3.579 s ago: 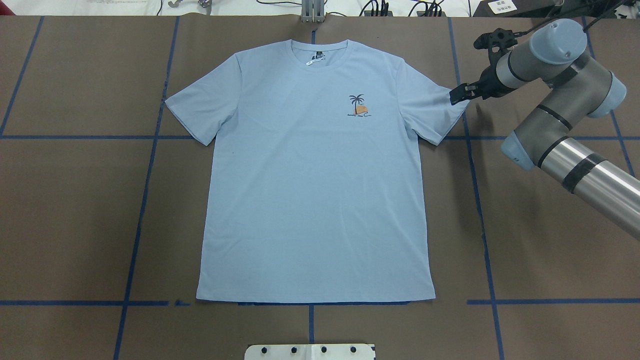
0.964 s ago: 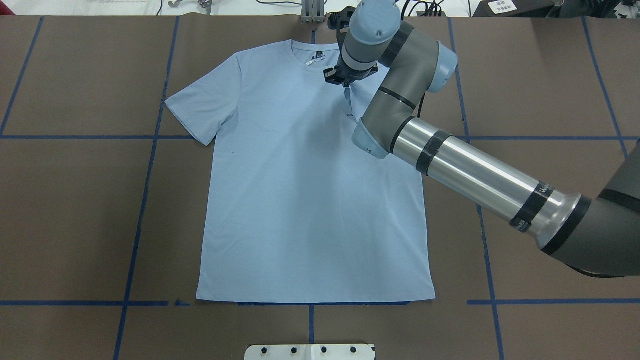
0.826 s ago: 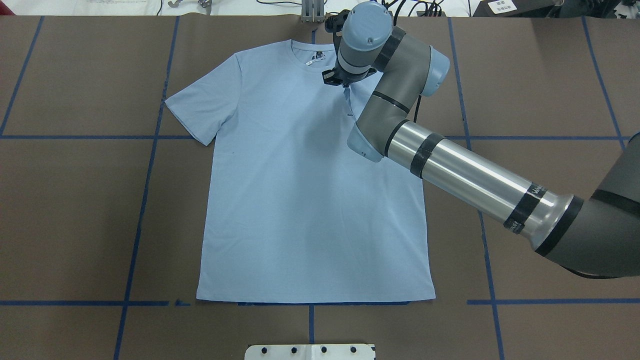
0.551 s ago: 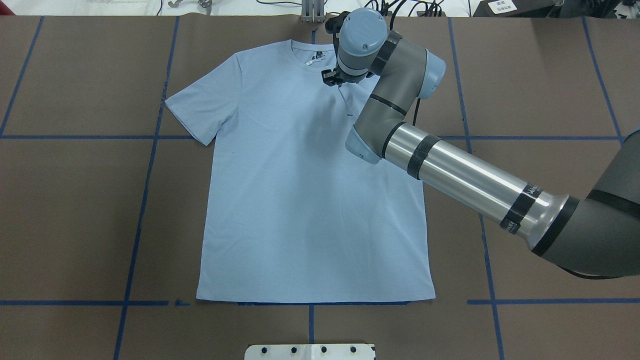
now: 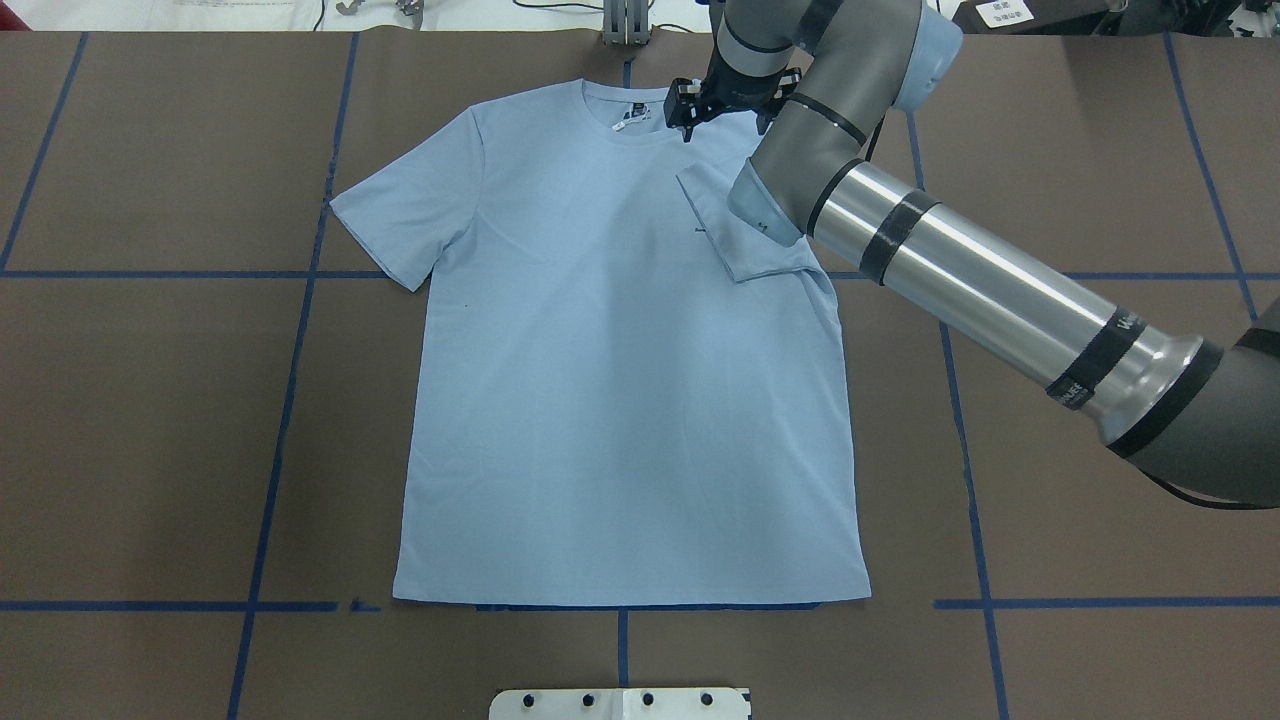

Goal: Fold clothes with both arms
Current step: 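Fold the held sleeve inward over the shirt body and release, then raise the right gripper away while moving the left gripper toward the other sleeve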

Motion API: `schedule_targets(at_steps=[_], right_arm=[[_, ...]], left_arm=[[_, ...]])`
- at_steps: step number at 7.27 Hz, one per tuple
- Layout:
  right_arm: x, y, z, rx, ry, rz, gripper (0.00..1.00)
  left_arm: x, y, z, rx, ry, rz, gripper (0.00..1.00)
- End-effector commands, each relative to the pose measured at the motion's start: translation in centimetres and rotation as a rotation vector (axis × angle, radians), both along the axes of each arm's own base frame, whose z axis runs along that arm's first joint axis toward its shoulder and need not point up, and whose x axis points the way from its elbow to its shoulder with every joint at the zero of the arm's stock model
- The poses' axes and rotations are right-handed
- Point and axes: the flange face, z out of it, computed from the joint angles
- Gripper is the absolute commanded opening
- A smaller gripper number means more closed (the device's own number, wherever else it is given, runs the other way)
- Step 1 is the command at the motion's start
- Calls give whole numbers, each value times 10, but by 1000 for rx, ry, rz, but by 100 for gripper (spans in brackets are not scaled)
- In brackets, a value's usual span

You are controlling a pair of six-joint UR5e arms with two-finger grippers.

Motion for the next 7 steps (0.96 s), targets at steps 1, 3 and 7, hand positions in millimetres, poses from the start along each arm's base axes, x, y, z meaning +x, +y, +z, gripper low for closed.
schedule_targets(at_steps=[1, 3, 7], right_arm=[[54, 6, 22, 6, 32, -48, 100], [143, 16, 79, -11, 11, -70, 100], [238, 79, 93, -26, -11, -122, 100]], left_arm=[[64, -3, -14, -78, 60, -88, 100], [142, 1, -17, -130, 135, -153, 100], [286, -91, -15, -118, 49, -284, 100]])
